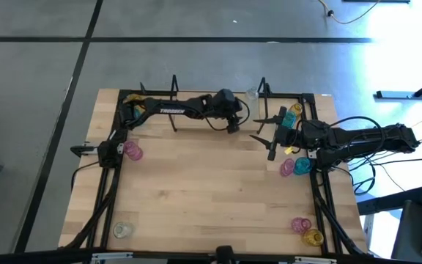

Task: Sort vases onto shelf
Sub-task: Put the right transparent vase on the shelf aligned with the other transparent vase

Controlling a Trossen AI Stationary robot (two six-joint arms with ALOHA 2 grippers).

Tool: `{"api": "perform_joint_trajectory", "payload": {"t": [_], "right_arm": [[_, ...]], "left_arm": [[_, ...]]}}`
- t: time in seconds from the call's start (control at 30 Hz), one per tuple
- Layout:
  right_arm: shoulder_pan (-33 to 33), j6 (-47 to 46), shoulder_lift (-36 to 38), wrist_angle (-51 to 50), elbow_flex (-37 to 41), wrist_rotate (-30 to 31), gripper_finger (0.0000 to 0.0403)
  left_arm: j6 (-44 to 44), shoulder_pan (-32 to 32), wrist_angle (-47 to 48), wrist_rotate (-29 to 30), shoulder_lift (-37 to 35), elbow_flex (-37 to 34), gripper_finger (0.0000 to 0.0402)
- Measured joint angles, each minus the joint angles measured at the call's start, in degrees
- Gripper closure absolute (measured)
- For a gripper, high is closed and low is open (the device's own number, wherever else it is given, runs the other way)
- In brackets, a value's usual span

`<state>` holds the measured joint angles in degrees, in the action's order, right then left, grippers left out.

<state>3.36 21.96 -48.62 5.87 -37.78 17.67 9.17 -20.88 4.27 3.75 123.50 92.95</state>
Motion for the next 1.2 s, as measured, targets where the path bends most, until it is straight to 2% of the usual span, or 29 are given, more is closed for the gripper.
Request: {"api": "perform_joint_trajectory", "payload": {"t": [0.73,1.07,1.2], "right_arm": [[0.0,-0.2,0.0,0.0,0.0,-0.4,0.0166],[0.0,-0.2,0.0,0.0,0.0,-0.4,0.0166],[0.0,-0.2,0.0,-0.2,0.0,-0.4,0.0166]], "left_arm": [[0.5,-1.4,-7.4,0.0,1.4,0.0,0.0184],[1.9,-1.4,-7.6,-0.8,1.7,0.0,0.0184],[3.5,-0.3,-7.0,1.0,0.9,0.0,0.0184]]}}
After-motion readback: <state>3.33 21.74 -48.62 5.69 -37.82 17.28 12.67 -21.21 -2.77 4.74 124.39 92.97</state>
